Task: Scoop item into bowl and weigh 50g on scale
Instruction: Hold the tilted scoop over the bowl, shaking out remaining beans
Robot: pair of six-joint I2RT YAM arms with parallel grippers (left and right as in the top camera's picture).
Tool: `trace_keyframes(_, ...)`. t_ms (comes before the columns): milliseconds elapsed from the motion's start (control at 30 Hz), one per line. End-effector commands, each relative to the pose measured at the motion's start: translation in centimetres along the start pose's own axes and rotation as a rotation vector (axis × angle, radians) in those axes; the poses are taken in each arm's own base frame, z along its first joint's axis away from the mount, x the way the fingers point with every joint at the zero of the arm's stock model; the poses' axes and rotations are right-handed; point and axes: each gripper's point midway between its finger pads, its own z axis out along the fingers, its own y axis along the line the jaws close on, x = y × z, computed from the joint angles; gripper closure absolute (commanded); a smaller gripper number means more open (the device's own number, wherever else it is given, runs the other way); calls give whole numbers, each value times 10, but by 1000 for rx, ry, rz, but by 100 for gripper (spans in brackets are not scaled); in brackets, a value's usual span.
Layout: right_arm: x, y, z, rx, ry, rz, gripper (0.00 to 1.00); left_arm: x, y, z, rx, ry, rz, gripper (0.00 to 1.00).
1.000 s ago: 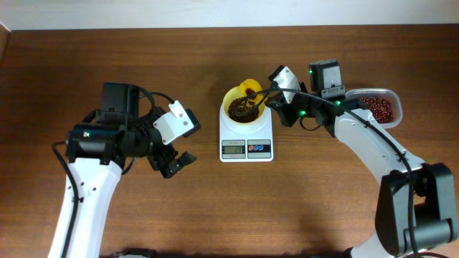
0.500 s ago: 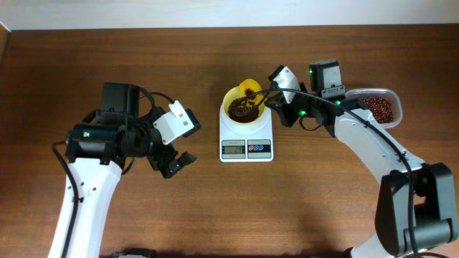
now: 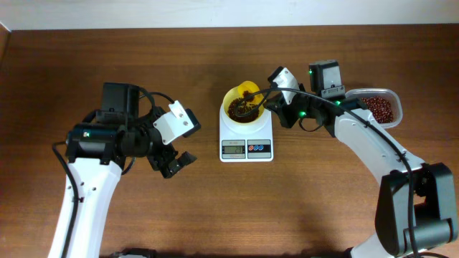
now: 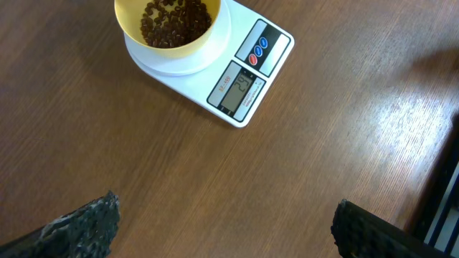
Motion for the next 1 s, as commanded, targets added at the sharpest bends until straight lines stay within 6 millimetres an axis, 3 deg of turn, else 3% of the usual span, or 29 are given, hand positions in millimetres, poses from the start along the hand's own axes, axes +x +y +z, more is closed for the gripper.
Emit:
trace_keyframes(0,-5,11,-2,-34,-18,-20,96,-4,0,-1,8,-19,20,1)
trace_keyframes(633,3,0,-2,27,24,-8,96,-4,0,-1,8,-19,20,1)
trace_keyframes(700,-1,-1,-2,32,10,-19,96,-4,0,-1,8,-19,20,1)
trace_keyframes(800,-25,0,-14,52,-55,-68,96,-4,0,-1,8,-19,20,1)
trace_keyframes(900,-6,-3,-12,77,21,-24,96,-4,0,-1,8,-19,20,1)
trace_keyframes(967,-4,-6,-13,92,33,-21,96,-4,0,-1,8,-19,20,1)
